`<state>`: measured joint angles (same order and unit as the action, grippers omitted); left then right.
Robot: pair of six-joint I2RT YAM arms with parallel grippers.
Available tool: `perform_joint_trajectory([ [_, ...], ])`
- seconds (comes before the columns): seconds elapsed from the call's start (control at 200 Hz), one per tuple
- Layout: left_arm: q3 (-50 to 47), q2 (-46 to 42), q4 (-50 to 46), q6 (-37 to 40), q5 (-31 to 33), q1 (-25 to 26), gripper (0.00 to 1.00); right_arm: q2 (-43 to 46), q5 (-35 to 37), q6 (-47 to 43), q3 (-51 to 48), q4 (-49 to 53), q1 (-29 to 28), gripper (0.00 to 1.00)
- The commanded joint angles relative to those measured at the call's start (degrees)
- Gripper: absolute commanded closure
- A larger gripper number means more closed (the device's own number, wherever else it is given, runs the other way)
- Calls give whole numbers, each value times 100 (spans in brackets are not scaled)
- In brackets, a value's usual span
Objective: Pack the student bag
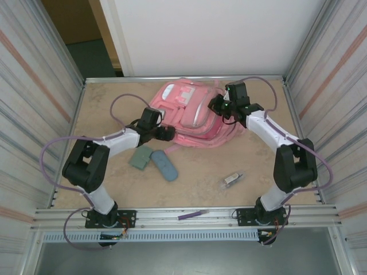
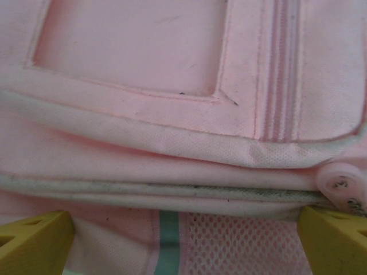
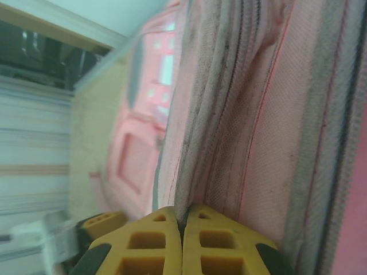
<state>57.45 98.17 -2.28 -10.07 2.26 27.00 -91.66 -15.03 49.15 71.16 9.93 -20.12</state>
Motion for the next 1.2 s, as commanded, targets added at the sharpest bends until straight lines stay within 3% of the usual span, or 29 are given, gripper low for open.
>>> perform_joint_trajectory([
  [0.0,443,244,128,212,-104,-175,1,578,204,790,-173,-184,-376,100],
  [0.2,1060,614,347,335,-382,-740,1,899,1353,1115,-385,-277,-1428,100],
  [0.321,1402,645,289,455,-859,-990,1,772,1755,1056,-383,-306,-1721,100],
  [0.566,-170,-934,1613,1438,-1243,-1000,1,610,2041,867,-372,-307,-1732,100],
  [0.656,-511,-1318,1517,897,-1126,-1002,1,559,1943,961,-332,-266,-1777,100],
  [0.752,-704,-1453,1284,122,-1522,-945,1,535,2149,1132,-434,-299,-1918,100],
  [0.832,-1092,-1590,1506,14,-1635,-652,2,452,2340,1328,-611,-362,-1991,100],
  [0.947,-1543,-1797,1620,68,-1233,-212,1,325,2302,1591,-770,-273,-1905,100],
  [1.047,-1628,-1879,1179,-676,-705,-204,1,141,2336,1628,-917,-330,-1876,100],
  [1.193,-1849,-1778,1226,-1197,-618,-241,1,-69,2092,1739,-976,-154,-1826,100],
])
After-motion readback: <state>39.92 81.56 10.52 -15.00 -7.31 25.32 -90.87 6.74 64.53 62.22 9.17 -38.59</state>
